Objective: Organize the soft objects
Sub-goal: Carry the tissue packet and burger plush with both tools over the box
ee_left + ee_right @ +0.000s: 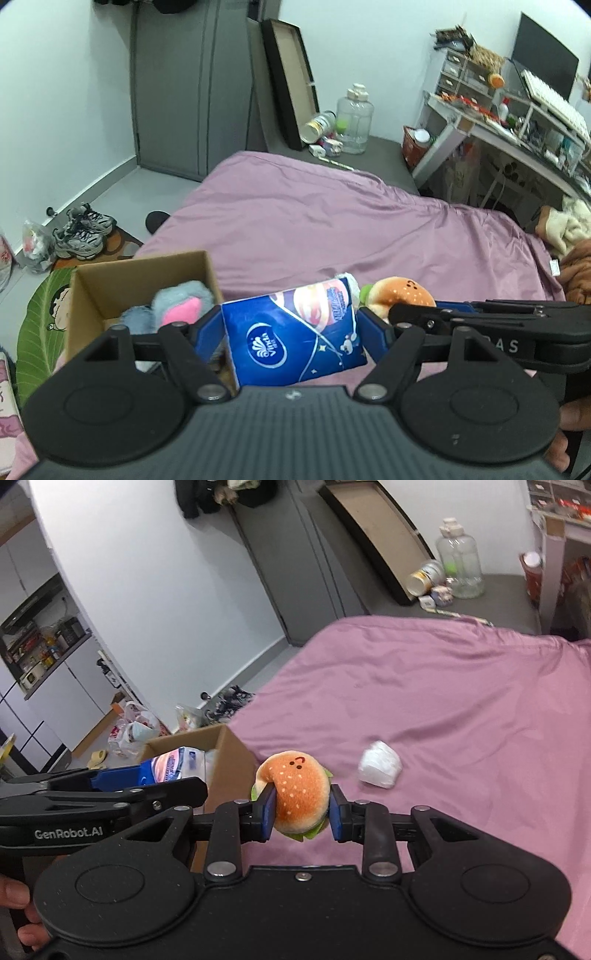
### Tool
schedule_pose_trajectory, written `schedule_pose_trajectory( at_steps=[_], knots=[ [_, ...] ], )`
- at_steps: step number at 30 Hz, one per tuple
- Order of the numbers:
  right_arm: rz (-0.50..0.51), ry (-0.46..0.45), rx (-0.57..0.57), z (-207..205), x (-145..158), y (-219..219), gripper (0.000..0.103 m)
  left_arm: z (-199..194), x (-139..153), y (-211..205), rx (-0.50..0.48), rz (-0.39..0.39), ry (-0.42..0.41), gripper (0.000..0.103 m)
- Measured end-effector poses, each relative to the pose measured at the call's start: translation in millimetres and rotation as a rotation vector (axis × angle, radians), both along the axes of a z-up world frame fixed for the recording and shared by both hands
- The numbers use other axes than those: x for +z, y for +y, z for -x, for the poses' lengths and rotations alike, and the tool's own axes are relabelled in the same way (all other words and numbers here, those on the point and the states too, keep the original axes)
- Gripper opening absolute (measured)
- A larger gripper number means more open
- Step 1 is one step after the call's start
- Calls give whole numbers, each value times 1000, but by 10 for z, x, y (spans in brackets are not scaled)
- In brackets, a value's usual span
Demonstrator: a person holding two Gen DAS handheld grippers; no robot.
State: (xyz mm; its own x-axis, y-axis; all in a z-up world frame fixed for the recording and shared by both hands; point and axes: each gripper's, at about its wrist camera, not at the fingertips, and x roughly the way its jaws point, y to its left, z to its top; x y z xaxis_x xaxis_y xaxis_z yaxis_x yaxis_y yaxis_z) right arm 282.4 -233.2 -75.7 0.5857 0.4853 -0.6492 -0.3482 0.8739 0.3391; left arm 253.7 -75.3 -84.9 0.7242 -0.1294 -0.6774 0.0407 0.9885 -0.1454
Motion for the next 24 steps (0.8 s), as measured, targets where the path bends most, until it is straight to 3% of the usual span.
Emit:
schedule_pose_trajectory(
  at_steps=[12,24],
  knots=[
    [14,-54,55,202,187,595,29,291,97,553,33,0,-7,75],
    [38,-52,109,360,53,1116,29,414,-106,1115,61,26,34,75]
  ],
)
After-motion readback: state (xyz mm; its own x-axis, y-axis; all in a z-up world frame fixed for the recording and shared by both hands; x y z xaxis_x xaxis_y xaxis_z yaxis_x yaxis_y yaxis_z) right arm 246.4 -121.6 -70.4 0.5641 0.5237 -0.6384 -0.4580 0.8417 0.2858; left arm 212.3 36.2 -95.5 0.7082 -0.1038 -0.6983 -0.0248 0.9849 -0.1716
